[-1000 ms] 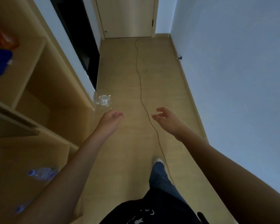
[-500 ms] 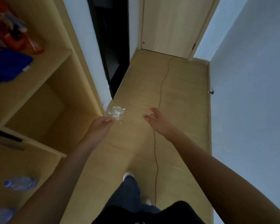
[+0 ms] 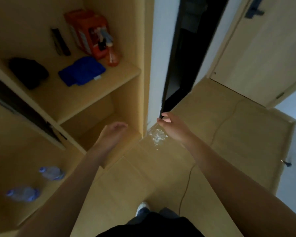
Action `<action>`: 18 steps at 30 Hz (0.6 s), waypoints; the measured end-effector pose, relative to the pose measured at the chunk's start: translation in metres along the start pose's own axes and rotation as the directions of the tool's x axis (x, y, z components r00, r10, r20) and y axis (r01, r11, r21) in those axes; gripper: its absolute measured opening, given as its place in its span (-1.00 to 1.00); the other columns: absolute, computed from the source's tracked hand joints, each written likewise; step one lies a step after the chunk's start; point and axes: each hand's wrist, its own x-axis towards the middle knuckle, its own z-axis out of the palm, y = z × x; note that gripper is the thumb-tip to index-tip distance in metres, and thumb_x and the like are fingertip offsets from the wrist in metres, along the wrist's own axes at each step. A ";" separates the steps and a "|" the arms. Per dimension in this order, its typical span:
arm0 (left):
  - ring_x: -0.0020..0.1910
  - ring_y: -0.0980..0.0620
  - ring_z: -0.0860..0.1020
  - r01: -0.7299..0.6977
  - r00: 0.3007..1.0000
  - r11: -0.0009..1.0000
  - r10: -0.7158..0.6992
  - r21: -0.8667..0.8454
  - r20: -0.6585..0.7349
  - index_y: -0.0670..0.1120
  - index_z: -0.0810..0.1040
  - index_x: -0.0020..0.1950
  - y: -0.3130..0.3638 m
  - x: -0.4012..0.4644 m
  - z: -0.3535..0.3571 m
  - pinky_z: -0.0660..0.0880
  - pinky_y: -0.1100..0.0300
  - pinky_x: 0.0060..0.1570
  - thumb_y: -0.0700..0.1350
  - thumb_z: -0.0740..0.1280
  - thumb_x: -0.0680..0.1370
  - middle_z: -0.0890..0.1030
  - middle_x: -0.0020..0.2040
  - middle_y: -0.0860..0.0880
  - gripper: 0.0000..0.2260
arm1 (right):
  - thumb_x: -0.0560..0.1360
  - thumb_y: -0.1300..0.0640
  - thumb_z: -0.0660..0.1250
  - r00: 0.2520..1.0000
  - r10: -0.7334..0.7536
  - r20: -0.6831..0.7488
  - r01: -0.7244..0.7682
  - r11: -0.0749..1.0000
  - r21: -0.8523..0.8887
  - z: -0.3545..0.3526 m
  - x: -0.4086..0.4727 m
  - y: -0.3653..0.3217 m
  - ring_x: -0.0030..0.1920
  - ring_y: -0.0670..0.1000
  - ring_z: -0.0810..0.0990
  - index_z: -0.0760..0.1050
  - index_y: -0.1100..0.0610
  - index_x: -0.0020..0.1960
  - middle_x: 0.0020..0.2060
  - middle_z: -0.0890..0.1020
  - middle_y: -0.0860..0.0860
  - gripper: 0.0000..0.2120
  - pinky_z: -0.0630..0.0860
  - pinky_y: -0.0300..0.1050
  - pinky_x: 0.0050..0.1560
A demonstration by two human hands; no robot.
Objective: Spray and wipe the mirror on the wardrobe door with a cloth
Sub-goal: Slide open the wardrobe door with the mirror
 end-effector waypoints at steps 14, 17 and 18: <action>0.12 0.03 0.51 0.069 0.799 0.938 -0.256 -0.340 -0.544 -0.02 0.60 0.10 -0.032 -0.075 -0.081 0.34 0.19 0.04 -0.06 0.31 0.60 0.59 0.06 0.02 -0.87 | 0.60 -0.15 0.19 0.813 -0.339 0.474 0.418 0.905 -0.071 0.068 0.012 -0.128 0.27 -0.01 0.46 0.28 -0.04 0.45 0.37 0.43 -0.04 -0.53 0.35 -0.12 0.13; 0.11 0.03 0.50 0.033 0.748 0.924 -0.275 -0.380 -0.604 -0.01 0.56 0.15 -0.030 -0.091 -0.094 0.36 0.20 0.02 -0.05 0.31 0.60 0.57 0.09 0.01 -0.85 | 0.60 -0.14 0.20 0.745 -0.418 0.520 0.509 0.860 -0.039 0.079 0.000 -0.153 0.28 0.00 0.45 0.27 -0.02 0.47 0.37 0.43 -0.03 -0.52 0.35 -0.13 0.13; 0.12 0.03 0.51 0.013 0.731 0.923 -0.272 -0.386 -0.625 -0.01 0.55 0.16 -0.030 -0.096 -0.099 0.37 0.19 0.02 -0.05 0.31 0.60 0.58 0.09 0.01 -0.85 | 0.60 -0.14 0.20 0.725 -0.443 0.528 0.537 0.843 -0.031 0.083 -0.003 -0.161 0.29 0.00 0.45 0.27 -0.03 0.47 0.38 0.42 -0.02 -0.52 0.35 -0.13 0.13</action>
